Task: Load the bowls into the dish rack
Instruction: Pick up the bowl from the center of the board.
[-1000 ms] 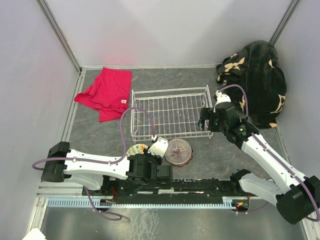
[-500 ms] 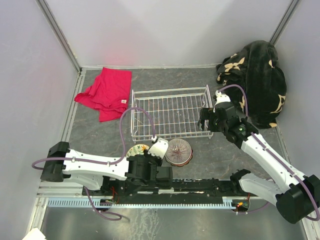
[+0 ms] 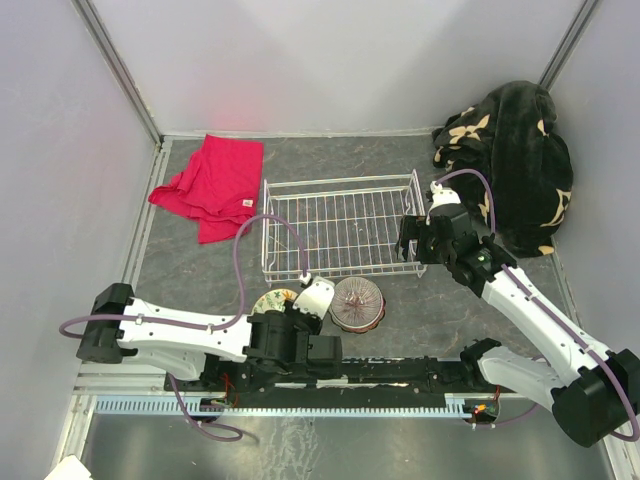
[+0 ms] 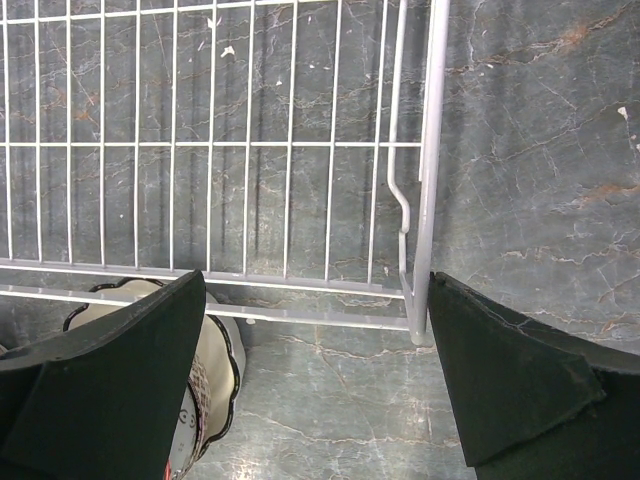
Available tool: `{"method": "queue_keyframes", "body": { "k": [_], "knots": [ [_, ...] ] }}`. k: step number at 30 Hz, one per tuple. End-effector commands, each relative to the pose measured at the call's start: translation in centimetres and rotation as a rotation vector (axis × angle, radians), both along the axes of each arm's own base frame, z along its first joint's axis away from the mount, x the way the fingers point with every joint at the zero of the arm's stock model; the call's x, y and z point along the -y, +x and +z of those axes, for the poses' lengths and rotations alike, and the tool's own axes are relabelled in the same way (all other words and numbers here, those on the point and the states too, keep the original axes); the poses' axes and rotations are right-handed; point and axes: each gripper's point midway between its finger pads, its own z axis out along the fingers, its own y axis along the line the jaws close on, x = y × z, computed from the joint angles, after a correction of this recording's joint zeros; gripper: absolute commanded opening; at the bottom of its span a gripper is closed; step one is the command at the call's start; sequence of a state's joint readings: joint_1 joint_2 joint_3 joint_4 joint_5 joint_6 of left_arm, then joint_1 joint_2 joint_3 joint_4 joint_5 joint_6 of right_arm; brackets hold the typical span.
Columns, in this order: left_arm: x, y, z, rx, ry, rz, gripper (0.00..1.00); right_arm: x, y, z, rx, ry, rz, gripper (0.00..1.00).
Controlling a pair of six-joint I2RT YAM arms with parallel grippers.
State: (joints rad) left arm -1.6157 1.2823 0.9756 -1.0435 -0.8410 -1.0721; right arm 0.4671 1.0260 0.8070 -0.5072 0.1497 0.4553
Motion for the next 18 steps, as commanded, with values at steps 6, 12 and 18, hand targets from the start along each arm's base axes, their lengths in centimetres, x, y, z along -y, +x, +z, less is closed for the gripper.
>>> {"method": "queue_keyframes", "body": {
  "k": [6,12,18],
  "knots": [
    [1.6,0.5,5.1,0.070,-0.211,0.045,0.03,-0.6,0.9,1.1,0.051,0.024,0.016,0.99],
    [1.6,0.8,6.2,0.097,-0.201,0.054,0.03,-0.7,0.9,1.1,0.048,0.025,0.018,0.99],
    [1.6,0.9,6.0,0.108,-0.161,0.064,0.03,-0.8,1.0,1.0,0.047,0.024,0.021,0.99]
  ]
}}
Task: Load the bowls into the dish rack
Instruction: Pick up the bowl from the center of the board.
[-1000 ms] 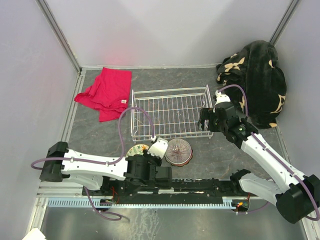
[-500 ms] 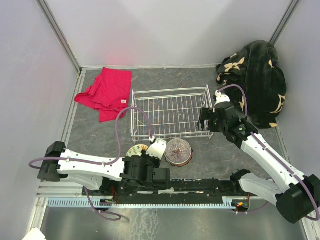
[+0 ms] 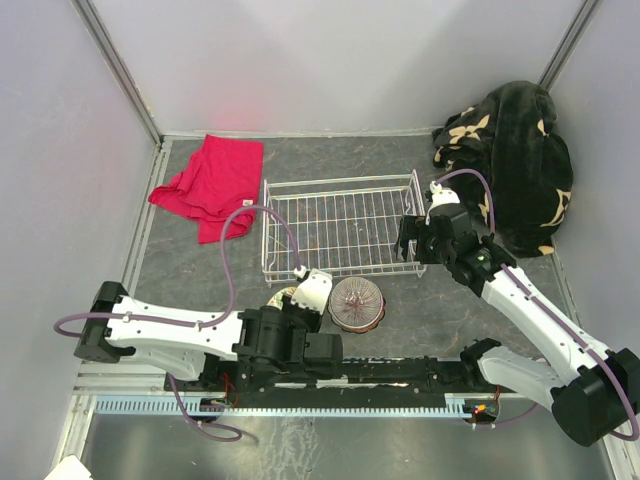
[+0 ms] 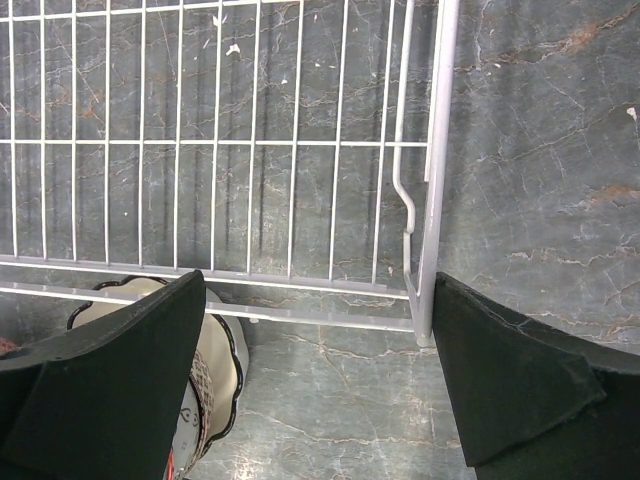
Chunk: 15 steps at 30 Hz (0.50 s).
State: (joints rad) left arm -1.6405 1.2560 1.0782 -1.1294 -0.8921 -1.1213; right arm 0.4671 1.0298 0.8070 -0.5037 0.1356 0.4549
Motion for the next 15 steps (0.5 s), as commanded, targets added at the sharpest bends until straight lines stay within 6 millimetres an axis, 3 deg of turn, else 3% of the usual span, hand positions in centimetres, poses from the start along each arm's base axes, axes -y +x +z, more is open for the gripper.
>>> {"method": "queue_keyframes", "body": {
  "k": [1,10,15],
  "knots": [
    [0.9,0.9,2.2,0.070,-0.072,0.053,0.03,-0.5,1.0,1.1,0.050,0.018,0.010,0.99],
    [1.0,1.0,2.5,0.087,-0.052,0.070,0.03,-0.5,1.0,1.0,0.049,0.020,0.011,0.99],
    [2.6,1.4,6.2,0.139,-0.161,0.012,0.03,-0.6,1.0,1.0,0.049,0.021,0.011,0.99]
  ]
}}
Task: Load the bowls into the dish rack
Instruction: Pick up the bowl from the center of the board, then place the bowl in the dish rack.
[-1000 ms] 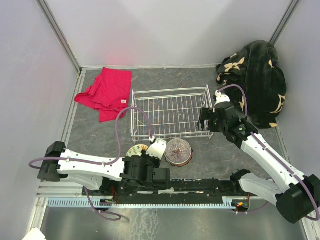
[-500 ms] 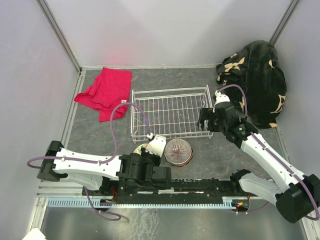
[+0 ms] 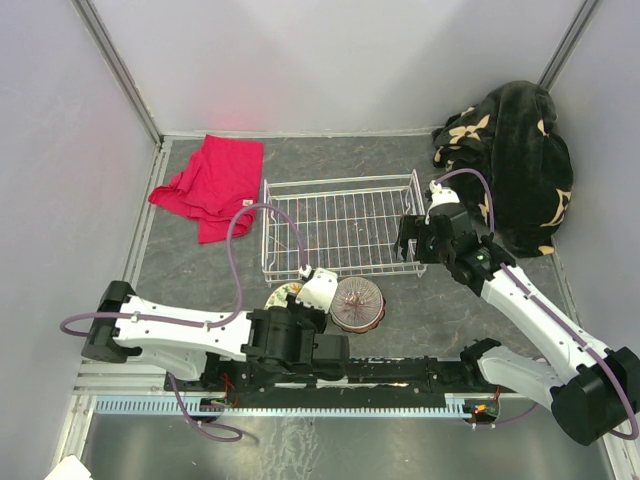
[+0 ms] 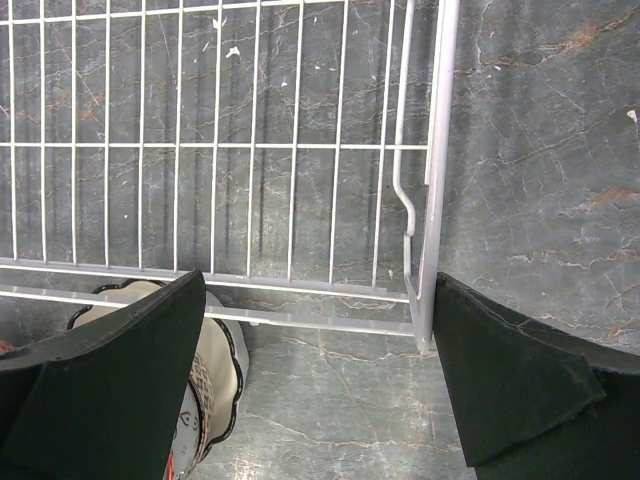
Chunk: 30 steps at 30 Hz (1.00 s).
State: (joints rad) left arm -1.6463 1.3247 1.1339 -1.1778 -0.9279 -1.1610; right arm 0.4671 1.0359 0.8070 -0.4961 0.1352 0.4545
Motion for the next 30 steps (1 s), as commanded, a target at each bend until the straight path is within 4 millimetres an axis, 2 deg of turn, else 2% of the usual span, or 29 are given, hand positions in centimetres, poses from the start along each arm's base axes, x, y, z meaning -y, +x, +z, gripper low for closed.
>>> {"method": "queue_keyframes", "body": {
  "k": [1,6,9,12,17,21,24,27,30],
  "knots": [
    [2.6,1.2,6.8,0.120,-0.215,-0.045,0.03,-0.5,0.9,1.1,0.048,0.021,0.011,1.00],
    [5.0,1.5,11.6,0.187,-0.357,-0.150,0.03,-0.5,0.9,0.9,0.046,0.017,0.008,1.00],
    [5.8,3.3,13.5,0.208,-0.386,-0.160,0.03,-0.3,1.0,0.9,0.048,0.013,0.003,1.00],
    [6.5,6.5,15.0,0.212,-0.416,-0.168,0.03,-0.2,1.1,1.0,0.055,0.009,-0.005,1.00],
    [4.8,12.8,16.7,0.272,-0.421,-0.084,0.03,0.3,1.1,0.9,0.060,-0.010,-0.025,1.00],
    [4.0,17.3,17.2,0.281,-0.463,-0.078,0.03,0.6,1.1,1.0,0.064,-0.015,-0.035,1.00],
    [3.2,20.8,16.5,0.258,-0.492,-0.068,0.03,0.8,1.0,1.7,0.086,-0.011,-0.043,1.00],
    [2.7,23.0,15.3,0.236,-0.523,-0.071,0.03,0.7,1.0,3.6,0.123,0.008,-0.038,1.00],
    [1.5,24.8,13.8,0.215,-0.572,-0.065,0.03,0.6,0.9,6.4,0.178,0.030,-0.029,1.00]
  ]
}}
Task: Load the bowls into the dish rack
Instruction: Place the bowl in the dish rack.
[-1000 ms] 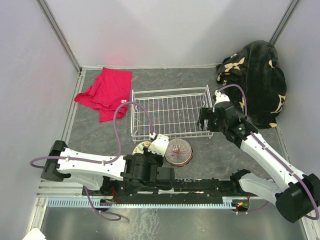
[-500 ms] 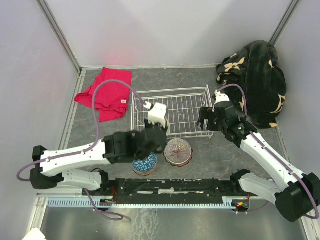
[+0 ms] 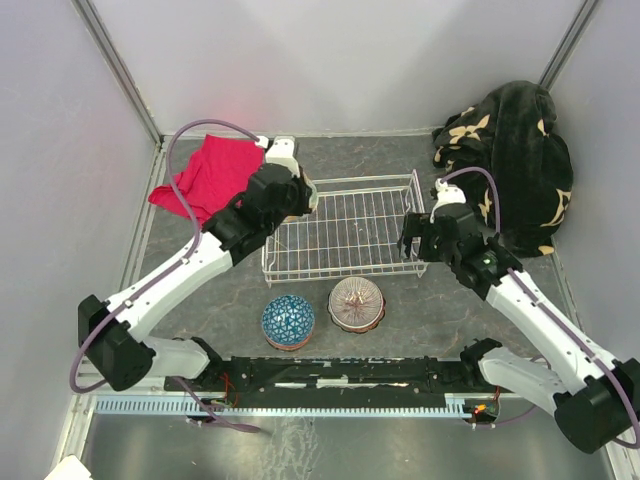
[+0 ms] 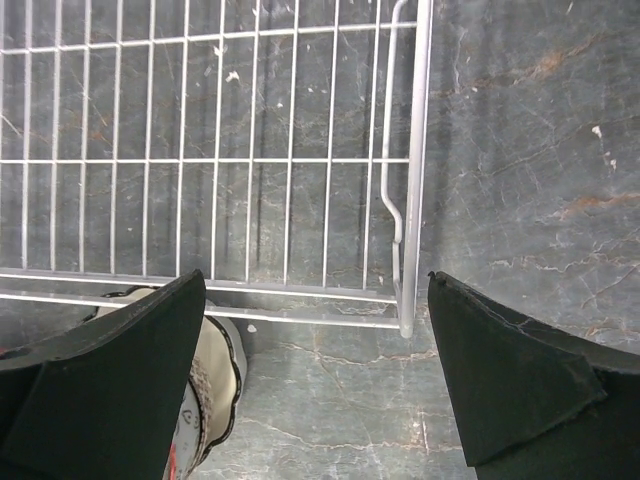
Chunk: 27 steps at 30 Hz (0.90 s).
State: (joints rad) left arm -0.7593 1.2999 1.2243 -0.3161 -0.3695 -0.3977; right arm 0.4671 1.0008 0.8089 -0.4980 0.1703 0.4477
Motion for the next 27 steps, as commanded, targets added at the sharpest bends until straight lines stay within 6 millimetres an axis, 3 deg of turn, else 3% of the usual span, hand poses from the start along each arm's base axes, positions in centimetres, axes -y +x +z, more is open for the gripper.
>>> {"method": "queue_keyframes", "body": {
  "k": [1,5,11,19,27],
  "knots": [
    [0.6,2.4,2.1,0.083,-0.160,-0.121,0.03,-0.1,0.8,6.2,0.153,0.044,-0.002,0.99],
    [0.1,4.0,-0.6,0.025,-0.220,-0.167,0.03,-1.1,1.3,7.4,0.166,0.062,0.028,0.98],
    [-0.5,5.1,-2.7,-0.004,-0.274,-0.181,0.03,-3.6,2.7,9.1,0.169,0.073,0.079,0.97],
    [-0.5,6.3,-4.4,-0.021,-0.342,-0.175,0.03,-8.9,5.6,11.0,0.177,0.006,0.164,0.95],
    [-0.3,7.9,-6.1,-0.021,-0.395,-0.123,0.03,-13.2,8.9,10.5,0.193,-0.088,0.195,0.95]
  ]
}}
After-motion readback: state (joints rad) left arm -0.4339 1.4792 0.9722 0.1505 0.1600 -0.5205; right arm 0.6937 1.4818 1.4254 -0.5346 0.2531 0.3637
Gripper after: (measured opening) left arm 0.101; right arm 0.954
